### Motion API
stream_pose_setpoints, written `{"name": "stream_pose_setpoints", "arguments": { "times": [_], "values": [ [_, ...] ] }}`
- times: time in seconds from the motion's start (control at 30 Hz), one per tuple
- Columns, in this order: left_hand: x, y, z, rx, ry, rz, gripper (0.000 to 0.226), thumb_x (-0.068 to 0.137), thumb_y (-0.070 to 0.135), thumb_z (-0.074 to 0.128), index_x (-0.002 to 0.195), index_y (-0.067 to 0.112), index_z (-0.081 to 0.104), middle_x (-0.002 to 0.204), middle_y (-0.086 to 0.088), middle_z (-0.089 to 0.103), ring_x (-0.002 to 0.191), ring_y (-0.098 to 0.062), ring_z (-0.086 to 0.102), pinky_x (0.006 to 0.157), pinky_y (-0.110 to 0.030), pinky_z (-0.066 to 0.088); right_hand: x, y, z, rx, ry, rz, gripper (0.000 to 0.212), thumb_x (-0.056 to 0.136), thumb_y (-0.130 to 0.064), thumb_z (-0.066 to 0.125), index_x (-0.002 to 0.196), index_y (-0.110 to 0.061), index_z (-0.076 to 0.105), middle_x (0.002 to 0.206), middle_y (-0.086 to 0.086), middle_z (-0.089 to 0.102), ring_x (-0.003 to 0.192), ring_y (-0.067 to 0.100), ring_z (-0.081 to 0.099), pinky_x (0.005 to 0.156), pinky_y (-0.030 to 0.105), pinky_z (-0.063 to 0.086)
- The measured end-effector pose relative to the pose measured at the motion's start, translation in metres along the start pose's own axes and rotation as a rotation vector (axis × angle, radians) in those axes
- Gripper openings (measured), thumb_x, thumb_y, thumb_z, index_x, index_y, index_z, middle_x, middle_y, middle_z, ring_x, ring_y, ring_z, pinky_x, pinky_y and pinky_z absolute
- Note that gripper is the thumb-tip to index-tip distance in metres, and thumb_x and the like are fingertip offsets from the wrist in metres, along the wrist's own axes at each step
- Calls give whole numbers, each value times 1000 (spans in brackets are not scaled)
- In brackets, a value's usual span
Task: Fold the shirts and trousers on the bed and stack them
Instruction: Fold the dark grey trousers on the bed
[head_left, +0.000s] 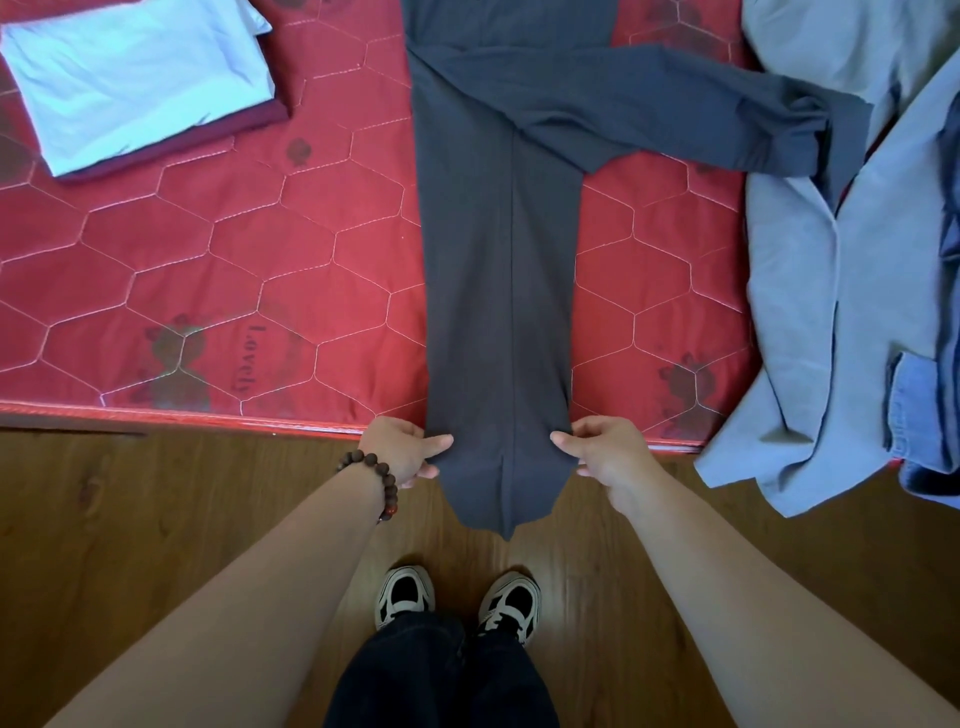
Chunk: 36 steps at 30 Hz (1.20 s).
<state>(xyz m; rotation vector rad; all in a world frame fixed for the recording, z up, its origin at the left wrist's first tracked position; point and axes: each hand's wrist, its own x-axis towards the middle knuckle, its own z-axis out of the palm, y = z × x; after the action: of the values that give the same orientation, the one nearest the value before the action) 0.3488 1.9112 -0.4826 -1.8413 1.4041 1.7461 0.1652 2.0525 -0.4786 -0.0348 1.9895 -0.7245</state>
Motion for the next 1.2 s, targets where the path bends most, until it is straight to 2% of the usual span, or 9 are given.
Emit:
{"name": "stream_pose_setpoints", "arguments": {
  "times": [0.13,0.23,0.33,0.5,0.6,0.73,0.9,1.03,1.2],
  "values": [
    [5,-7,-1,-28,-29,-15,22,93,16,63,102,-3,63,44,-4,61,35,-7,53,36,-18,36,1,6,3,154,-8,64,23,80,-10,77,71,-9,56,94,11,69,84,22,64,68,28,52],
    [7,-11,2,-104,-43,-15,29,95,14,59,119,-1,58,63,-9,69,49,-10,65,37,-18,40,0,10,4,224,-25,97,20,79,-13,78,79,-6,59,97,11,70,90,22,66,81,32,55],
    [8,-14,3,-185,-44,-31,28,94,12,59,120,1,57,90,-9,71,59,-10,70,41,-17,45,0,15,3,267,-31,105,21,81,-16,76,88,0,63,100,12,71,96,23,66,83,30,53],
    [9,-17,2,-226,-7,-43,30,92,12,63,119,2,57,95,-11,71,61,-11,71,41,-18,46,2,20,2,238,-24,91,4,91,-15,65,88,-13,65,110,9,67,104,23,63,98,37,49],
    [8,-19,4,-241,-53,-58,37,92,15,63,125,2,54,105,-11,68,63,-13,72,41,-18,46,0,20,4,264,-45,93,4,90,-8,64,87,-9,65,107,12,69,101,24,64,95,36,51],
    [4,-23,7,-170,-142,-73,30,91,21,65,116,5,58,98,-4,70,67,-13,72,49,-19,49,0,16,6,235,-55,90,19,79,-5,76,73,-6,58,101,14,71,100,27,66,93,38,52],
    [8,-30,8,-158,-138,-78,22,87,17,70,97,8,53,96,-7,72,64,-13,72,46,-17,49,1,16,9,218,-14,98,25,72,-8,82,76,-3,58,98,19,71,97,33,67,91,42,54],
    [10,-32,7,-132,-112,-48,17,88,16,69,86,6,55,94,-4,72,63,-10,71,47,-18,49,3,22,3,227,6,92,12,82,-8,75,82,-2,64,99,17,72,99,31,67,93,39,53],
    [8,-30,11,-122,-166,-54,12,90,17,66,96,8,61,96,-6,71,61,-10,70,53,-19,50,-1,23,2,249,-40,70,9,89,-3,64,81,-6,66,95,9,71,99,26,66,91,35,52]
  ]
}}
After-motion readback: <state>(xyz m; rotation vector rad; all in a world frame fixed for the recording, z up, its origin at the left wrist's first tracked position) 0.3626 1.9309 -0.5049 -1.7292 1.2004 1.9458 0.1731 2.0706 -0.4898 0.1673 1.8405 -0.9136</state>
